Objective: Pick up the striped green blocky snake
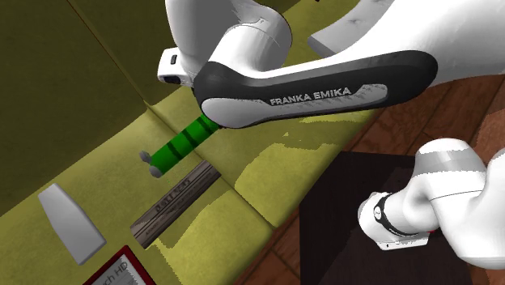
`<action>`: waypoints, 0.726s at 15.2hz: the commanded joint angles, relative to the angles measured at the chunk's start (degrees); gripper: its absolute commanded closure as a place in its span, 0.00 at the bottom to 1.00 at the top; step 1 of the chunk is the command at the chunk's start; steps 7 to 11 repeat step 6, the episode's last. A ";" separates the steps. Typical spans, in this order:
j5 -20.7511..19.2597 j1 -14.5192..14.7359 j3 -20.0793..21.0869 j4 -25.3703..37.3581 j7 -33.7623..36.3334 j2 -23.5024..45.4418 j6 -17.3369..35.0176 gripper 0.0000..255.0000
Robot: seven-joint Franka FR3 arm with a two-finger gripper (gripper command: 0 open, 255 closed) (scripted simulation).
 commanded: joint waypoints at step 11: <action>-0.30 0.06 0.08 3.13 0.09 -0.85 -3.89 1.00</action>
